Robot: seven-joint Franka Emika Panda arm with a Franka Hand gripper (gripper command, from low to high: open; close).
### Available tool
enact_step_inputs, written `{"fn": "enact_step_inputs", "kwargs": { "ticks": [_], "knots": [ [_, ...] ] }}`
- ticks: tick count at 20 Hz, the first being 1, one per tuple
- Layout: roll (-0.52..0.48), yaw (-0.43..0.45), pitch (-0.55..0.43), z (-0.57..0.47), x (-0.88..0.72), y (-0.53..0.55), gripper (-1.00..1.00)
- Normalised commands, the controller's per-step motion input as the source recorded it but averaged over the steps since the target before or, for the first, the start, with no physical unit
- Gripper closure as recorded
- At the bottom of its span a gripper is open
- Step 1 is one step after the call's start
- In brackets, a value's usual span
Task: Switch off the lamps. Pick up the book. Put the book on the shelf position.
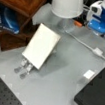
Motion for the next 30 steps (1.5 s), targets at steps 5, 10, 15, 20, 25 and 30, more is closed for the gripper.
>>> {"fn": "enact_step_inputs", "kwargs": {
  "ticks": [5, 10, 15, 20, 25, 30],
  "knots": [
    [-0.142, 0.064, 0.235, 0.22, 0.26, -0.09, -1.00],
    [-0.178, 0.108, 0.241, 0.18, 0.26, -0.09, -1.00],
    [-0.294, 0.125, 0.333, 0.23, 0.34, -0.01, -1.00],
    [-0.404, 0.084, 0.448, 0.32, 0.47, 0.06, -1.00],
    [-0.508, 0.012, 0.502, 0.40, 0.68, 0.08, -1.00],
    [-0.412, -0.055, 0.503, 0.36, 0.89, 0.01, -1.00]
  ]
}}
